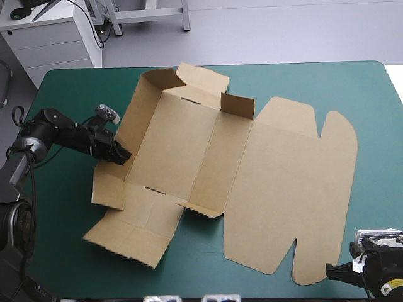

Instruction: Fold the box

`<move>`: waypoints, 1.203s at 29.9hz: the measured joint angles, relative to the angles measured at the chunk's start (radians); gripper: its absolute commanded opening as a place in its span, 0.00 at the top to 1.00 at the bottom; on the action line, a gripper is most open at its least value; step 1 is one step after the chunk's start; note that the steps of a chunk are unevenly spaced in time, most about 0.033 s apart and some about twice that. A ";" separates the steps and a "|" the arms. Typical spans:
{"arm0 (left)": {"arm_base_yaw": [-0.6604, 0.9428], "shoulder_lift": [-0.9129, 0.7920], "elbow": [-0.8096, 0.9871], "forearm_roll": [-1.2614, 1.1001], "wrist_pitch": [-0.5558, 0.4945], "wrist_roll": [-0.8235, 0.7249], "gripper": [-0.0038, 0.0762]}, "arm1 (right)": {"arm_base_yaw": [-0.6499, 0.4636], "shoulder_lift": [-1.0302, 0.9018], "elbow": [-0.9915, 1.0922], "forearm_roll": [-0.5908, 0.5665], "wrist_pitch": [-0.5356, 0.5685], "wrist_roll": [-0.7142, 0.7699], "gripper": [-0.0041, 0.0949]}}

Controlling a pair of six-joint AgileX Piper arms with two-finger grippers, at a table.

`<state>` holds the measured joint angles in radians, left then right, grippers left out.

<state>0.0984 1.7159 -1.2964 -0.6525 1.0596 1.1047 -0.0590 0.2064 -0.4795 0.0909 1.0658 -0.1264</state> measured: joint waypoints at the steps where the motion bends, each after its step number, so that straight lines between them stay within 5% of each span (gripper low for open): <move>1: -0.018 -0.008 -0.025 0.016 -0.019 0.002 0.96 | 0.000 0.000 0.000 0.000 0.000 0.000 0.97; 9: -0.227 -0.080 -0.204 0.225 -0.140 0.009 0.96 | 0.000 0.000 0.000 0.000 0.000 0.000 0.97; 22: -0.590 -0.176 -0.224 0.566 -0.372 -0.003 0.96 | 0.000 0.000 0.000 0.000 0.000 0.000 0.97; 36: -0.834 -0.177 -0.224 1.257 -0.425 -0.433 0.96 | 0.000 0.000 0.000 0.000 0.000 0.000 0.97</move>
<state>-0.7357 1.5388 -1.5205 0.6042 0.6342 0.6720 -0.0590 0.2064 -0.4795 0.0909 1.0658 -0.1264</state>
